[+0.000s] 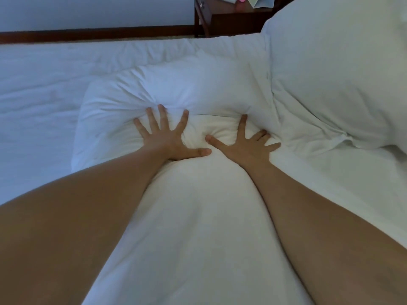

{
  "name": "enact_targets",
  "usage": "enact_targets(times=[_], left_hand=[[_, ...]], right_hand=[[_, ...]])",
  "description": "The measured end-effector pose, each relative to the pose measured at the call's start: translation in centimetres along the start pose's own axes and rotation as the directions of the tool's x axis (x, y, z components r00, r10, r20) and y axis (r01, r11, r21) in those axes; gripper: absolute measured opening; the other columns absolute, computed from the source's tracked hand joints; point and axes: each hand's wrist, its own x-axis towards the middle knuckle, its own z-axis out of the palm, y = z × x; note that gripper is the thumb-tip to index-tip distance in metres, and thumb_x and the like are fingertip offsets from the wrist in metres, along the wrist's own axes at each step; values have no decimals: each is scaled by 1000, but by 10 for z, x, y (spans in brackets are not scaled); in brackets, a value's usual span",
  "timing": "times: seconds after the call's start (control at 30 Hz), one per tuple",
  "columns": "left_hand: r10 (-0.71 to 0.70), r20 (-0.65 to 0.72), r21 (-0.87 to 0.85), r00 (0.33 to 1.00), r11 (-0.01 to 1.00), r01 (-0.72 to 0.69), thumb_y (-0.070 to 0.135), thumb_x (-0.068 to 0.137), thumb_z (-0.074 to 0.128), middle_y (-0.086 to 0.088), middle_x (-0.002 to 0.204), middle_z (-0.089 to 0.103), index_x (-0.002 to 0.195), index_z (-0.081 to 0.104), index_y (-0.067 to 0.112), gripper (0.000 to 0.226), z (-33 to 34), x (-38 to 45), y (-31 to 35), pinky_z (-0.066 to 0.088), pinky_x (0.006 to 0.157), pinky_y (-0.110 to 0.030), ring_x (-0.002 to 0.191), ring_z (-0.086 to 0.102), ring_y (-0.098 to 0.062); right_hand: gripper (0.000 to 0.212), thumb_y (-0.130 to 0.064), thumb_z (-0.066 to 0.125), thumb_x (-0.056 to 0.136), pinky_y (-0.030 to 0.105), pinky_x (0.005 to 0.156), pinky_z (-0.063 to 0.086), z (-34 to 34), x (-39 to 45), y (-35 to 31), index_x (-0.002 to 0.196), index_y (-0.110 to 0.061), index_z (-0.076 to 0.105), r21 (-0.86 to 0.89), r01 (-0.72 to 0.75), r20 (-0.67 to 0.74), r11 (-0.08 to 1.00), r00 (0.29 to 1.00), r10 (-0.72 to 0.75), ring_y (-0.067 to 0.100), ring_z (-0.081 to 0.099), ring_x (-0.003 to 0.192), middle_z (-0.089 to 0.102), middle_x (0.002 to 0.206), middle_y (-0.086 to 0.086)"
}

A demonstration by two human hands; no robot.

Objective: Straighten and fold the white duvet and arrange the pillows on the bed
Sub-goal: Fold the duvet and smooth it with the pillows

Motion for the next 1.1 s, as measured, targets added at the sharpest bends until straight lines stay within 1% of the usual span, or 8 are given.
enact_targets(times=[0.13, 0.27, 0.4, 0.5, 0.6, 0.77, 0.93, 1.1], left_hand=[[-1, -61, 9, 998, 1000, 2, 107, 42, 24, -6, 159, -33, 147, -23, 48, 129, 3, -35, 1, -16, 107, -71, 143, -32, -38], [-17, -102, 61, 995, 998, 23, 97, 66, 9, 2, 163, -21, 152, -17, 41, 106, 13, -88, 1, -13, 111, -69, 148, -20, -35], [-24, -145, 83, 989, 996, 37, 77, 87, 4, 4, 165, -10, 155, -10, 36, 81, 25, -154, -5, -11, 113, -66, 151, -12, -32], [-39, -153, 105, 987, 993, 56, 69, 90, 2, 6, 165, -9, 156, -7, 33, 75, 36, -210, -11, -11, 111, -68, 151, -13, -26], [-22, -132, 72, 991, 997, 31, 70, 89, 3, 6, 165, -10, 156, -5, 33, 77, 45, -266, -16, -12, 109, -71, 151, -16, -23], [-36, -84, -27, 996, 999, 34, 83, 80, 4, 10, 163, -18, 154, -11, 38, 88, 64, -347, -32, -8, 107, -76, 149, -22, -18], [-97, 109, -162, 989, 980, 113, 98, 64, 11, 15, 155, -37, 147, -26, 47, 103, 72, -401, -50, 0, 105, -78, 145, -33, -20], [-194, 247, -294, 949, 919, 264, 108, 38, 22, 17, 149, -46, 130, -39, 60, 120, 73, -420, -65, 8, 104, -80, 146, -28, -33]], right_hand=[[126, -107, 13, 46, 74, 109, 1, -7, -33, 10, 148, -43, -25, 24, 30, 7, 999, 1000, -31, 44, 1, 148, -3, 158, 33], [115, -103, 13, 58, 68, 112, 6, -21, -81, 26, 152, -44, -16, -48, 66, 42, 997, 997, -64, 46, 10, 147, 4, 159, 32], [105, -97, 0, 66, 63, 114, -13, -30, -145, 58, 154, -41, -10, -151, 80, -9, 985, 997, -83, 40, 2, 150, 5, 160, 30], [99, -92, -4, 72, 71, 106, -18, -39, -197, 86, 155, -39, -8, -233, 38, -23, 972, 999, -44, 37, -9, 150, -4, 162, 24], [98, -94, 0, 71, 76, 103, -15, -53, -248, 122, 153, -42, -10, -187, -96, 36, 978, 994, 104, 45, -10, 148, -9, 161, 25], [108, -100, 3, 61, 72, 110, -3, -62, -320, 168, 151, -44, -18, -117, -272, 170, 955, 942, 289, 51, 9, 145, 6, 157, 35], [118, -103, 7, 54, 58, 118, 8, -56, -362, 178, 151, -42, -20, 7, -299, 217, 954, 932, 290, 44, 20, 145, 18, 156, 33], [118, -103, 10, 55, 52, 121, 2, -51, -383, 180, 151, -42, -20, 87, -311, 208, 946, 935, 288, 45, 5, 148, 3, 158, 34]])
